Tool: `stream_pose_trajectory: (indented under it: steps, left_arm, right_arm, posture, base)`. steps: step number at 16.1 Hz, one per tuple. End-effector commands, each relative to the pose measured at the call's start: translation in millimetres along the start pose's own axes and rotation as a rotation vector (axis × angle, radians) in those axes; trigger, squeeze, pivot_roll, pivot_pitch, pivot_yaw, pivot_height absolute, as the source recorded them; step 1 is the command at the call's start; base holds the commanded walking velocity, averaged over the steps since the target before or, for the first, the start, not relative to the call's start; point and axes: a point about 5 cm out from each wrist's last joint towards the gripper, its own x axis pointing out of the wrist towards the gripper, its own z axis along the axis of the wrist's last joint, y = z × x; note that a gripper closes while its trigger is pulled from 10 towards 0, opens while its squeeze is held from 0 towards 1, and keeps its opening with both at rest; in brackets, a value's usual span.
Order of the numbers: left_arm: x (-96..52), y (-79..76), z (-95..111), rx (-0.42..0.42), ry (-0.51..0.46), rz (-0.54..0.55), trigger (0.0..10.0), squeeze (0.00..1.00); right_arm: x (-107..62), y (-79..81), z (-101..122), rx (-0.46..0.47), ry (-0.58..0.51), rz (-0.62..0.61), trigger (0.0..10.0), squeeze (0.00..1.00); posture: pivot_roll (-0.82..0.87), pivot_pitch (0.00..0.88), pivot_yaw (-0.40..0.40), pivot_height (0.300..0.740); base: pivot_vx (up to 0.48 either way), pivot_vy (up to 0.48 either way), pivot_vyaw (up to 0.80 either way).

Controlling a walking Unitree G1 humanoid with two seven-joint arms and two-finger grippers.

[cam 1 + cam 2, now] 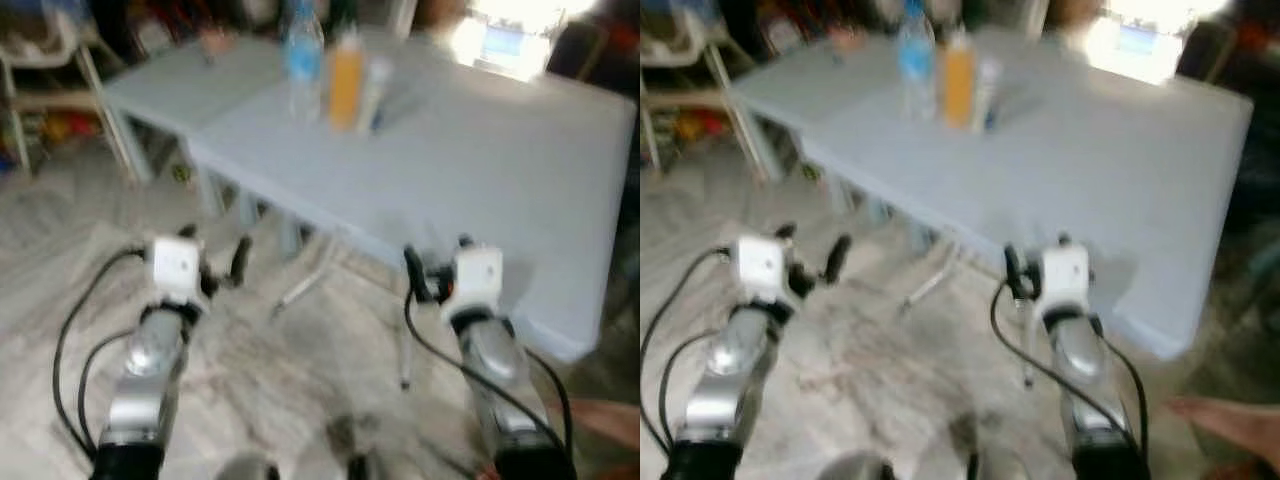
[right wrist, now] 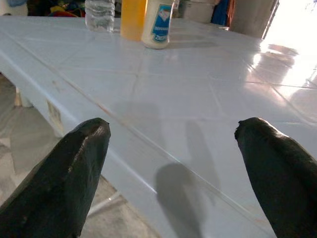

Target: Restocking fridge

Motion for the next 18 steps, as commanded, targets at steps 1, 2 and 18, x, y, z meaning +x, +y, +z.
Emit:
stream_pose_trajectory:
  steps: [1, 2, 18]
  left_arm:
    - [-2.3, 2.4, 5, 0.021, -0.009, 0.005, 10.0, 0.00]
    - [-3.7, 1.4, 1, 0.014, 0.001, 0.004, 10.0, 0.00]
    - [6.3, -10.1, 2, -0.029, -0.008, -0.022, 10.0, 0.00]
  right_arm:
    - [4.5, 10.9, 16, -0.014, -0.061, 0.043, 10.0, 0.00]
    - [3.6, 12.0, 15, -0.009, -0.057, 0.043, 10.0, 0.00]
    - [2.8, 18.1, 13, -0.049, -0.048, 0.074, 10.0, 0.00]
  posture:
    - [0.02, 0.128, -0.013, 0.740]
    - [0.02, 0.128, -0.013, 0.740]
    - [0.01, 0.118, -0.018, 0.740]
  base:
    - [0.292, 0.382, -0.51]
    - [0.285, 0.386, -0.73]
    - [0.285, 0.386, -0.18]
